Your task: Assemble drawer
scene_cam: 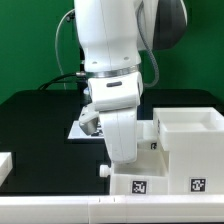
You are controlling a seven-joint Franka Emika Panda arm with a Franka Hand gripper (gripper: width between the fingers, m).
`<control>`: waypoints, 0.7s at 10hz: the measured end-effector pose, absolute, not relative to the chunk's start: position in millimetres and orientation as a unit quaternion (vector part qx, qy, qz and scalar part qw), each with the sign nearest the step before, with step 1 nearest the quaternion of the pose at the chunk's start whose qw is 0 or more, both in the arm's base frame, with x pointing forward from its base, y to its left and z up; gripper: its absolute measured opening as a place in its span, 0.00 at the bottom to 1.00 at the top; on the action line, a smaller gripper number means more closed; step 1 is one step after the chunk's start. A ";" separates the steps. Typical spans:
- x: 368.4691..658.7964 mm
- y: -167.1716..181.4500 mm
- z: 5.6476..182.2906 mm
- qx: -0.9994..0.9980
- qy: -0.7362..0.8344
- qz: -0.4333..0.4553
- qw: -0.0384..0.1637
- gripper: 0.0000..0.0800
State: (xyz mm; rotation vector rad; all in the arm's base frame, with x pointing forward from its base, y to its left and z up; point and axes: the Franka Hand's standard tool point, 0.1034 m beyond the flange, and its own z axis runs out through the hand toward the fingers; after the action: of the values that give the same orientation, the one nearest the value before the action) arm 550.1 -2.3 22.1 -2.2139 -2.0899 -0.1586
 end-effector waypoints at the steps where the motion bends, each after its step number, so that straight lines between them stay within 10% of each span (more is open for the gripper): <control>1: 549.4 -5.0 21.6 -0.727 -0.683 -0.052 0.046 0.05; 7: 548.3 -6.3 20.6 -0.729 -0.681 -0.050 0.048 0.05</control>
Offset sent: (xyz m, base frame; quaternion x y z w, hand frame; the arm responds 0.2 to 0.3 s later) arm -0.0049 0.0126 0.0069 -0.0144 0.0354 0.0176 0.9991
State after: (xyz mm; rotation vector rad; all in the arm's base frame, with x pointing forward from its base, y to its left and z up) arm 548.3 -6.3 20.6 -2.2237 -2.0753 -0.1535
